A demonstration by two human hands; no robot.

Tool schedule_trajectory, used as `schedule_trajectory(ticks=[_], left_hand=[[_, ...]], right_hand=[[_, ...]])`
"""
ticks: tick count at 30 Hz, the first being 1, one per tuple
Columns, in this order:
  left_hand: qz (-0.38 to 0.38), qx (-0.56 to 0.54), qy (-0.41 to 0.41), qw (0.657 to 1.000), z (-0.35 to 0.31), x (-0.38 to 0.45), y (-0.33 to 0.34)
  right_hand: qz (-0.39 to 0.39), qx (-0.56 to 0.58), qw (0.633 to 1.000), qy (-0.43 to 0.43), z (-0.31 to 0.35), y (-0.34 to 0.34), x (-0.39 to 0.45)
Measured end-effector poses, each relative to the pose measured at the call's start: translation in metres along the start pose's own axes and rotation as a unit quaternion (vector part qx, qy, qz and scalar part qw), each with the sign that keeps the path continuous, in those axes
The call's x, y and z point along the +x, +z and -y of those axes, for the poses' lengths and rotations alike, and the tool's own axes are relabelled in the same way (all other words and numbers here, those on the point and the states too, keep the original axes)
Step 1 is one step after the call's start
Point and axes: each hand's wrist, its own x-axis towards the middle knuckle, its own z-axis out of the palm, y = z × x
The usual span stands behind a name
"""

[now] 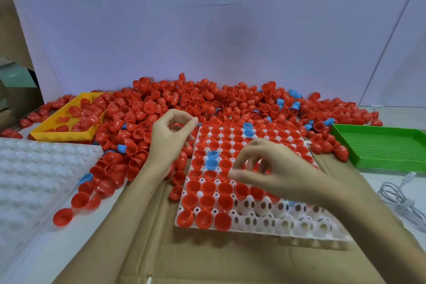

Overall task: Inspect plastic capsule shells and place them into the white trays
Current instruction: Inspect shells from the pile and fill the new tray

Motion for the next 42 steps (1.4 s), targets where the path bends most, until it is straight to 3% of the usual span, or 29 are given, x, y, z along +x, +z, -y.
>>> schedule_trajectory(ticks=[3, 7, 11, 17, 19, 24, 28, 33, 38, 42], left_hand=[[-0.09, 0.082, 0.065, 0.991, 0.005, 0.006, -0.011], [-0.118, 0.179, 0.099, 0.972, 0.018, 0.01, -0.019], [-0.069, 0.255, 0.108, 0.958, 0.032, 0.012, -0.017], [0.009, 0.34, 0.151, 0.928, 0.025, 0.041, 0.003], [0.066, 0.373, 0.159, 0.912, 0.023, 0.06, 0.024], [0.185, 0.487, 0.174, 0.836, 0.024, 0.119, 0.083], [0.217, 0.602, 0.188, 0.745, 0.025, 0.155, 0.125], [0.287, 0.655, 0.188, 0.673, 0.029, 0.178, 0.162], [0.262, 0.667, 0.18, 0.673, 0.046, 0.192, 0.176], [0.231, 0.64, 0.192, 0.707, 0.051, 0.187, 0.175]], right_hand=[[-0.08, 0.035, 0.996, 0.037, -0.029, -0.024, 0.014], [-0.181, 0.093, 0.976, 0.073, -0.081, -0.038, 0.02], [-0.301, 0.137, 0.939, 0.097, -0.113, -0.034, 0.021], [-0.326, 0.12, 0.934, 0.085, -0.124, -0.029, 0.018], [-0.327, 0.119, 0.933, 0.088, -0.125, -0.029, 0.017], [-0.353, 0.126, 0.923, 0.082, -0.124, -0.03, 0.015], [-0.359, 0.118, 0.922, 0.088, -0.122, -0.026, 0.012], [-0.365, 0.084, 0.924, 0.074, -0.12, -0.027, 0.012], [-0.368, 0.071, 0.925, 0.068, -0.117, -0.03, 0.013], [-0.373, 0.076, 0.923, 0.056, -0.114, -0.033, 0.01]])
